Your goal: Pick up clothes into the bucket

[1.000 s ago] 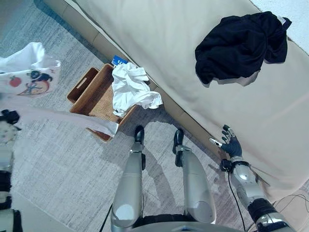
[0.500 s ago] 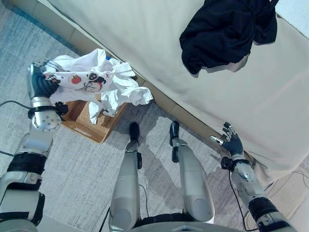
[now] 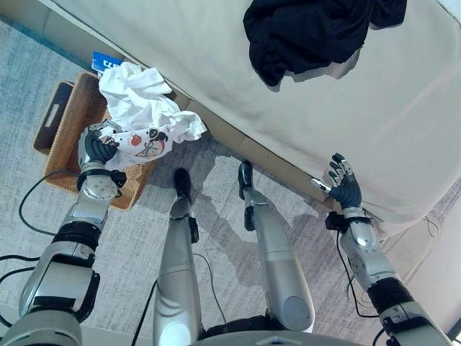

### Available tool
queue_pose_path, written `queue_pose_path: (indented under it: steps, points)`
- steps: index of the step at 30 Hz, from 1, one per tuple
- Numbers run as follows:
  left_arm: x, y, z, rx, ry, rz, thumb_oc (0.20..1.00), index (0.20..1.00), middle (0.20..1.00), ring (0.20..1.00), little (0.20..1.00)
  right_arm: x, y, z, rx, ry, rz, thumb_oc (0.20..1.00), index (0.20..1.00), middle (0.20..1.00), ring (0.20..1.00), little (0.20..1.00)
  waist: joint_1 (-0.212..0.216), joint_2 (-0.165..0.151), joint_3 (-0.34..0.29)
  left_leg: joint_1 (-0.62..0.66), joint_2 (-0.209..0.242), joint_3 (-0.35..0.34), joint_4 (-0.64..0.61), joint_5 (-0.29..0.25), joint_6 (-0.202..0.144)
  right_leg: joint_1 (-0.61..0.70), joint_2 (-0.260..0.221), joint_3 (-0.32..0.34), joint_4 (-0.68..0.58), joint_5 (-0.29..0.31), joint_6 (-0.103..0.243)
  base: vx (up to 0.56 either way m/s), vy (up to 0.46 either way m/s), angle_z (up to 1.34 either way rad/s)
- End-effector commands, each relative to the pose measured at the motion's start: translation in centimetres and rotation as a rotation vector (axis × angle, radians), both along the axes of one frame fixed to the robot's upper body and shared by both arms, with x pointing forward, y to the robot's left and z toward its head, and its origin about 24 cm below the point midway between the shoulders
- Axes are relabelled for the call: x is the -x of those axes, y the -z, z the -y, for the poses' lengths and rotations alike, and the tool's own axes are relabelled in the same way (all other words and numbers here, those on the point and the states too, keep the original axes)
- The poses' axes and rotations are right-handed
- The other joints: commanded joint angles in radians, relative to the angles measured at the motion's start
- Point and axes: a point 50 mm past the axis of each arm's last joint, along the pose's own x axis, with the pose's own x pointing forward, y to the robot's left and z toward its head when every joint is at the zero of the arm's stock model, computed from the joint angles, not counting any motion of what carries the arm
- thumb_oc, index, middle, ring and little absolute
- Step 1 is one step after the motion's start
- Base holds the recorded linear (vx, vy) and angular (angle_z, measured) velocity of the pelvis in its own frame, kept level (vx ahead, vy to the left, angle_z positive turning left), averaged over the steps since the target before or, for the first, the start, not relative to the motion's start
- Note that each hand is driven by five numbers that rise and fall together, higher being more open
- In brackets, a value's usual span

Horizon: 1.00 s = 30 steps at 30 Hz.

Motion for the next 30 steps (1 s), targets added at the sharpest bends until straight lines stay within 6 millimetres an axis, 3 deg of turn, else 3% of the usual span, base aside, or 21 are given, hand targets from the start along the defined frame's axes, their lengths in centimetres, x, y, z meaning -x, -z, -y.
queue_pose_path:
  steps: [1, 5, 6, 7, 8, 10, 11, 12, 14, 15, 16, 17, 18, 19, 21, 23, 25, 26, 27, 28, 30]
  points:
    - [1.4, -2.1, -3.4, 0.043, -0.146, 0.101, 0.200, 0.200, 0.200, 0.200, 0.200, 0.8, -0.8, 0.5, -0.014, 0.020, 0.062, 1.000, 1.000, 1.000, 1.000, 1.000, 0.003, -0.058, -0.018, -0.050, -0.031, -0.015, 0.089, -0.062, 0.046, -0.012, -0.042, -0.007, -0.042, 0.059, 0.057, 0.00, -0.031, -0.03]
    - [2.1, -1.9, -4.0, 0.116, -0.211, 0.149, 0.200, 0.200, 0.200, 0.200, 0.200, 1.2, -0.4, 0.5, -0.027, 0.028, 0.048, 1.000, 1.000, 1.000, 1.000, 1.000, 0.011, -0.066, -0.018, -0.070, -0.031, -0.026, 0.097, -0.068, 0.045, -0.023, -0.042, -0.021, -0.041, 0.054, 0.055, 0.02, -0.036, 0.06]
    - [2.9, -1.1, -4.8, 0.173, -0.275, 0.155, 0.200, 0.200, 0.200, 0.200, 0.200, 1.6, 0.0, 0.4, -0.034, 0.025, 0.036, 1.000, 1.000, 1.000, 1.000, 1.000, 0.020, -0.065, -0.018, -0.052, -0.028, -0.040, 0.101, -0.100, 0.041, -0.006, -0.037, -0.023, -0.029, 0.022, 0.061, 0.00, -0.017, 0.06]
    - [3.5, -1.4, -5.2, 0.206, -0.331, 0.222, 0.200, 0.200, 0.200, 0.200, 0.200, 1.7, -0.1, 0.4, -0.041, 0.029, 0.040, 1.000, 1.000, 1.000, 1.000, 1.000, 0.021, -0.066, -0.018, -0.075, -0.032, -0.034, 0.094, -0.068, 0.043, -0.026, -0.045, -0.029, -0.039, 0.051, 0.053, 0.07, -0.024, 0.02]
    - [3.7, -1.1, -5.1, 0.252, -0.338, 0.248, 0.200, 0.200, 0.200, 0.200, 0.200, 1.9, 0.2, 0.3, -0.046, 0.026, 0.029, 1.000, 1.000, 1.000, 1.000, 1.000, 0.030, -0.062, -0.018, -0.050, -0.030, -0.043, 0.095, -0.100, 0.040, -0.005, -0.040, -0.028, -0.032, 0.022, 0.059, 0.00, 0.000, 0.00]
    - [5.1, -0.4, -5.9, 0.307, -0.409, 0.298, 0.200, 0.200, 0.200, 0.200, 0.200, 2.0, 0.2, 0.1, -0.047, 0.017, 0.028, 1.000, 1.000, 1.000, 1.000, 1.000, 0.039, -0.060, -0.018, -0.045, -0.030, -0.044, 0.092, -0.101, 0.040, 0.001, -0.040, -0.031, -0.034, 0.022, 0.056, 0.00, -0.007, 0.02]
    - [5.6, -0.5, -6.5, 0.331, -0.448, 0.329, 0.200, 0.200, 0.200, 0.200, 0.200, 2.0, 0.0, 0.1, -0.047, 0.013, 0.034, 1.000, 1.000, 1.000, 1.000, 1.000, 0.039, -0.063, -0.018, -0.064, -0.034, -0.036, 0.087, -0.071, 0.042, -0.016, -0.045, -0.035, -0.044, 0.050, 0.049, 0.00, 0.000, 0.00]
    - [6.4, -0.5, -7.2, 0.332, -0.490, 0.349, 0.200, 0.200, 0.200, 0.200, 0.200, 2.1, 0.1, 0.0, -0.041, 0.007, 0.029, 1.000, 1.000, 1.000, 1.000, 1.000, 0.046, -0.058, -0.018, -0.038, -0.031, -0.045, 0.089, -0.103, 0.039, 0.005, -0.039, -0.031, -0.035, 0.020, 0.054, -0.07, 0.011, 0.01]
    - [7.0, -0.6, -7.6, 0.338, -0.512, 0.378, 0.200, 0.200, 0.200, 0.200, 0.200, 2.2, -0.3, 0.1, -0.036, -0.006, 0.046, 1.000, 1.000, 1.000, 1.000, 1.000, 0.047, -0.056, -0.018, -0.053, -0.036, -0.037, 0.081, -0.070, 0.042, -0.008, -0.048, -0.036, -0.044, 0.046, 0.045, 0.00, 0.000, 0.00]
    - [7.5, -0.6, -7.6, 0.310, -0.519, 0.382, 0.558, 0.558, 0.558, 0.558, 0.558, 2.4, -0.2, 0.1, -0.028, -0.010, 0.041, 1.000, 1.000, 1.000, 1.000, 1.000, 0.053, -0.050, -0.018, -0.026, -0.035, -0.045, 0.079, -0.100, 0.039, 0.015, -0.043, -0.033, -0.037, 0.017, 0.052, 0.00, 0.000, 0.00]
    - [7.4, -0.6, -7.5, 0.317, -0.510, 0.384, 1.000, 1.000, 1.000, 1.000, 1.000, 2.4, -0.2, 0.2, -0.026, -0.010, 0.041, 1.000, 1.000, 1.000, 1.000, 1.000, 0.054, -0.048, -0.018, -0.044, -0.040, -0.037, 0.070, -0.066, 0.041, -0.001, -0.052, -0.039, -0.046, 0.043, 0.043, 0.07, -0.004, 0.04]
    - [7.7, -0.1, -7.6, 0.327, -0.519, 0.375, 1.000, 1.000, 1.000, 1.000, 1.000, 2.5, 0.1, 0.3, -0.022, -0.012, 0.026, 1.000, 1.000, 1.000, 1.000, 1.000, 0.060, -0.041, -0.018, -0.014, -0.037, -0.045, 0.072, -0.099, 0.038, 0.025, -0.046, -0.036, -0.035, 0.010, 0.049, -0.08, 0.012, 0.05]
    - [7.7, -0.3, -7.6, 0.344, -0.519, 0.395, 1.000, 1.000, 1.000, 1.000, 1.000, 2.4, -0.1, 0.3, -0.023, -0.010, 0.033, 1.000, 1.000, 1.000, 1.000, 1.000, 0.059, -0.040, -0.018, -0.034, -0.044, -0.038, 0.059, -0.062, 0.040, 0.007, -0.053, -0.041, -0.045, 0.039, 0.041, 0.06, 0.001, 0.11]
    - [7.8, -0.4, -7.7, 0.364, -0.526, 0.413, 1.000, 1.000, 1.000, 1.000, 1.000, 2.6, 0.1, 0.2, -0.022, -0.015, 0.026, 1.000, 1.000, 1.000, 1.000, 1.000, 0.063, -0.034, -0.018, -0.007, -0.043, -0.048, 0.058, -0.090, 0.037, 0.031, -0.049, -0.037, -0.035, 0.009, 0.047, -0.02, 0.009, 0.12]
    - [7.6, -0.6, -7.5, 0.395, -0.522, 0.445, 1.000, 1.000, 1.000, 1.000, 1.000, 2.6, 0.0, 0.2, -0.015, -0.020, 0.023, 1.000, 1.000, 1.000, 1.000, 1.000, 0.065, -0.028, -0.018, 0.000, -0.044, -0.050, 0.052, -0.087, 0.036, 0.037, -0.052, -0.039, -0.033, 0.006, 0.045, 0.03, -0.001, 0.10]
    - [7.3, -0.8, -7.2, 0.422, -0.504, 0.463, 1.000, 1.000, 1.000, 1.000, 1.000, 2.5, -0.4, 0.1, -0.015, -0.022, 0.041, 1.000, 1.000, 1.000, 1.000, 1.000, 0.066, -0.023, -0.018, -0.012, -0.049, -0.043, 0.038, -0.052, 0.037, 0.026, -0.060, -0.046, -0.040, 0.029, 0.037, -0.04, -0.001, 0.06]
    - [7.3, -0.6, -6.9, 0.378, -0.499, 0.431, 1.000, 1.000, 1.000, 1.000, 1.000, 2.6, -0.8, 0.2, -0.015, -0.017, 0.057, 1.000, 1.000, 1.000, 1.000, 1.000, 0.070, -0.015, -0.018, 0.028, -0.046, -0.049, 0.030, -0.078, 0.033, 0.057, -0.056, -0.040, -0.031, -0.001, 0.043, 0.00, -0.001, 0.06]
    - [7.2, -0.8, -6.6, 0.309, -0.475, 0.391, 1.000, 1.000, 1.000, 1.000, 1.000, 2.4, -1.6, 0.4, -0.011, -0.013, 0.096, 1.000, 1.000, 1.000, 1.000, 1.000, 0.069, -0.013, -0.018, 0.012, -0.049, -0.043, 0.023, -0.046, 0.035, 0.041, -0.063, -0.046, -0.039, 0.026, 0.036, 0.00, -0.005, 0.04]
    - [7.2, -0.5, -6.4, 0.263, -0.468, 0.362, 1.000, 1.000, 1.000, 1.000, 1.000, 2.5, -2.0, 0.4, -0.009, -0.013, 0.113, 1.000, 1.000, 1.000, 1.000, 1.000, 0.073, -0.006, -0.018, 0.042, -0.047, -0.048, 0.023, -0.075, 0.032, 0.065, -0.059, -0.040, -0.028, -0.002, 0.042, -0.08, 0.008, 0.01]
    - [6.7, -0.6, -5.6, 0.195, -0.418, 0.321, 1.000, 1.000, 1.000, 1.000, 1.000, 2.2, -3.4, 0.6, -0.017, -0.010, 0.174, 1.000, 1.000, 1.000, 1.000, 1.000, 0.073, 0.002, -0.018, 0.037, -0.053, -0.041, 0.000, -0.035, 0.036, 0.058, -0.067, -0.046, -0.040, 0.027, 0.037, 0.00, 0.000, 0.00]
    - [6.5, -0.9, -5.1, 0.119, -0.375, 0.296, 1.000, 1.000, 1.000, 1.000, 1.000, 2.3, -4.1, 0.7, -0.002, -0.013, 0.204, 1.000, 1.000, 1.000, 1.000, 1.000, 0.076, 0.010, -0.018, 0.045, -0.054, -0.041, -0.007, -0.032, 0.035, 0.064, -0.068, -0.046, -0.040, 0.026, 0.037, -0.04, 0.005, 0.00]
